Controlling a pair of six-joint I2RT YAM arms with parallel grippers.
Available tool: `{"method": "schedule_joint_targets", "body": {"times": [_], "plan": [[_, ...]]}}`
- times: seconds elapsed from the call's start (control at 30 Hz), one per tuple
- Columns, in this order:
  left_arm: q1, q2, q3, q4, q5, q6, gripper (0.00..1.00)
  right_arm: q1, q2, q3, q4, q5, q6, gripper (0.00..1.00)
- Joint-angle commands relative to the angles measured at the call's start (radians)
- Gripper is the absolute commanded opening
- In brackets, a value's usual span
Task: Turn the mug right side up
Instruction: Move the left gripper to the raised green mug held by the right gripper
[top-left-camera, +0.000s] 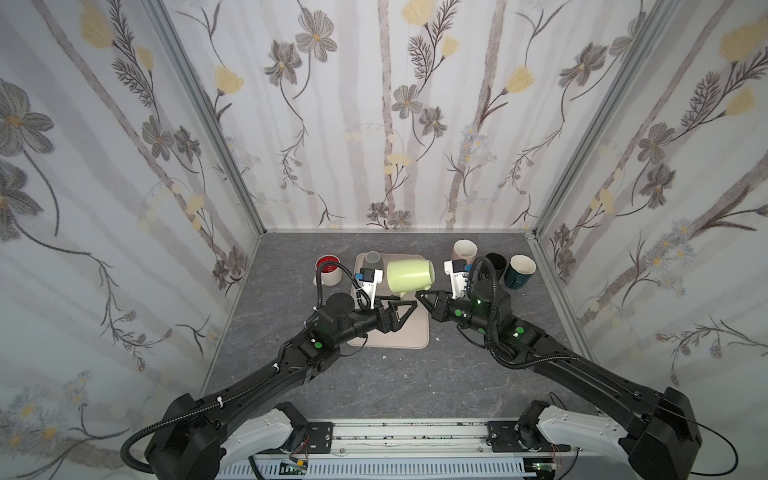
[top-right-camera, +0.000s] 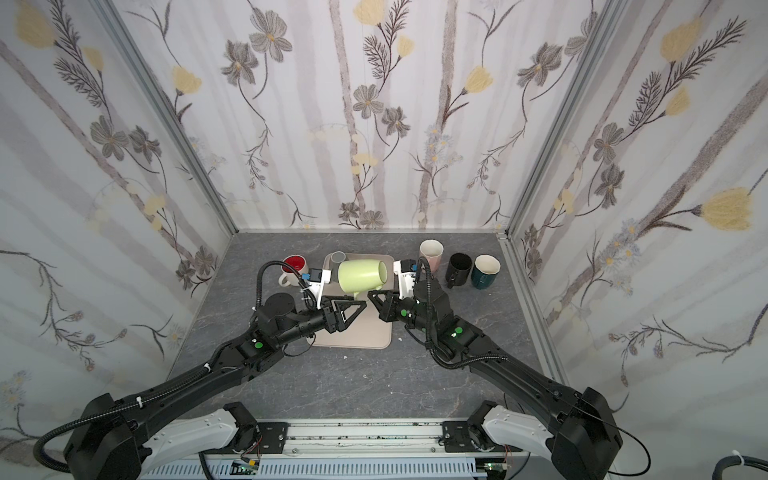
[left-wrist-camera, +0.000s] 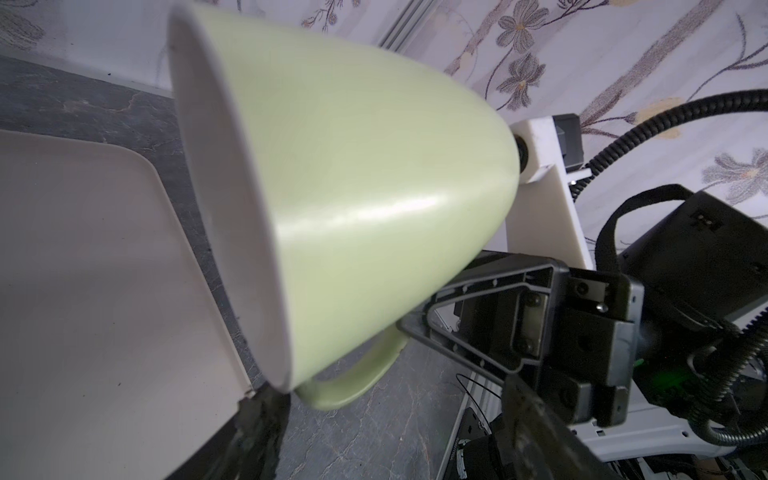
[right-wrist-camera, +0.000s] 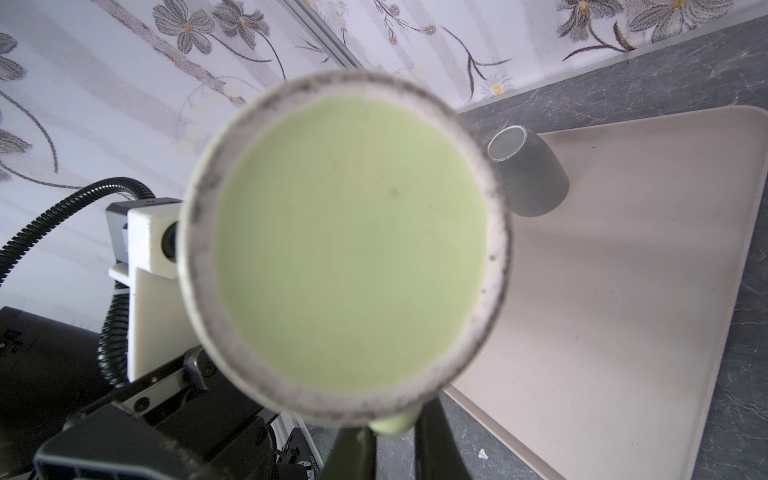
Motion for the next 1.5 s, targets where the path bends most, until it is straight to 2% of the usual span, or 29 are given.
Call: {"method": "schedule_joint_targets", "body": {"times": [0.0, 0.27, 0.57, 1.07, 1.13, 1.37, 1.43, 1.47], "plan": [[0.013, 0.016, 0.0, 0.074, 0.005, -0.003, 0.78, 0.001, -0.006, -0.003, 0.157, -0.034, 0.016, 0.0], [0.027, 0.039, 0.008, 0.104, 0.023, 0.014, 0.73, 0.001, -0.007, -0.033, 0.236, -0.067, 0.063, 0.0], [0.029, 0.057, -0.008, 0.199, 0.063, -0.013, 0.51, 0.001, 0.003, -0.091, 0.269, -0.073, 0.082, 0.0], [0.03, 0.061, -0.01, 0.242, 0.088, -0.002, 0.34, 0.001, 0.042, -0.099, 0.298, -0.117, 0.094, 0.0], [0.031, 0.057, -0.011, 0.237, 0.08, -0.002, 0.28, 0.002, 0.045, -0.108, 0.307, -0.116, 0.099, 0.0], [0.035, 0.053, -0.016, 0.231, 0.057, 0.0, 0.24, 0.001, 0.057, -0.105, 0.305, -0.124, 0.096, 0.0], [0.035, 0.049, -0.016, 0.223, 0.046, 0.004, 0.13, 0.0, 0.061, -0.107, 0.306, -0.125, 0.096, 0.0], [0.032, 0.048, -0.017, 0.217, 0.039, 0.005, 0.04, 0.0, 0.063, -0.107, 0.306, -0.125, 0.096, 0.0]]}}
